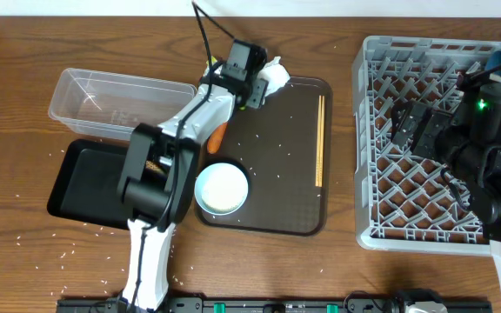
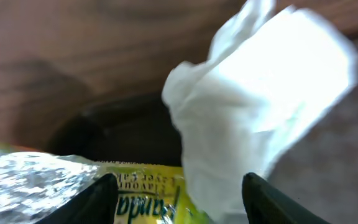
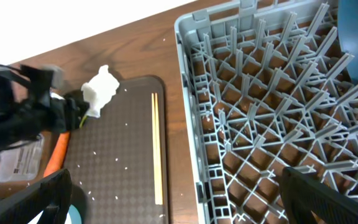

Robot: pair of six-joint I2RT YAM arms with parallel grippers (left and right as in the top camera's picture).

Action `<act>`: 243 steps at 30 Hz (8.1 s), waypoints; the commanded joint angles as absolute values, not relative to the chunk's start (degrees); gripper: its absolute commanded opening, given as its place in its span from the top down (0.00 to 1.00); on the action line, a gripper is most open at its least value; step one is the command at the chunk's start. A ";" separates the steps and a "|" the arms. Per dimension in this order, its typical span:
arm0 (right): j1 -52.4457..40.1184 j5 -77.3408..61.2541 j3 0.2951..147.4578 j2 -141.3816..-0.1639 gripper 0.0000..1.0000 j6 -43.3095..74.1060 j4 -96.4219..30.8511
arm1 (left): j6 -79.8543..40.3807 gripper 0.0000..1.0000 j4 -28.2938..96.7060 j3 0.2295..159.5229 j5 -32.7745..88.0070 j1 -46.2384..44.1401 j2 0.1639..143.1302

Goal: Sort waste into correct bins and load items into the dishwasher rack
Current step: 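Carry the tissue left and drop it into the clear plastic bin, then grasp the yellow snack wrapper on the tray with the left gripper, then move the wrapper left and release it into the clear bin, then reach the right gripper to the wooden chopsticks and grasp them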

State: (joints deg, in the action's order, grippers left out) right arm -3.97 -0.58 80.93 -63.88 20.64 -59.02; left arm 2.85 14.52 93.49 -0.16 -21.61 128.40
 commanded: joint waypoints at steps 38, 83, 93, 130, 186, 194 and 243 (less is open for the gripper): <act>-3.73 -0.69 80.84 -63.77 0.01 21.19 -60.23 | -2.81 0.94 35.27 93.71 10.11 -20.43 108.60; -3.77 -1.17 80.84 -63.77 0.01 21.26 -60.60 | -3.88 0.25 39.27 93.54 3.22 -14.68 109.06; -3.77 -2.79 80.84 -63.77 0.01 21.21 -61.08 | -1.08 0.25 23.75 93.54 1.41 -18.70 123.07; -3.77 -3.05 80.84 -66.76 0.01 21.15 -62.43 | -3.25 0.94 29.67 93.56 2.04 -21.21 107.28; -6.20 -8.01 80.20 -72.42 0.26 21.41 -65.06 | -13.76 0.20 69.67 86.08 2.79 -15.77 85.30; -18.26 -5.67 79.79 -87.72 0.48 21.93 -61.08 | -13.78 0.23 74.13 86.63 2.72 -15.70 84.47; -23.64 1.48 79.81 -118.80 0.83 30.00 -43.68 | -13.78 0.02 76.07 87.24 1.96 -10.04 70.35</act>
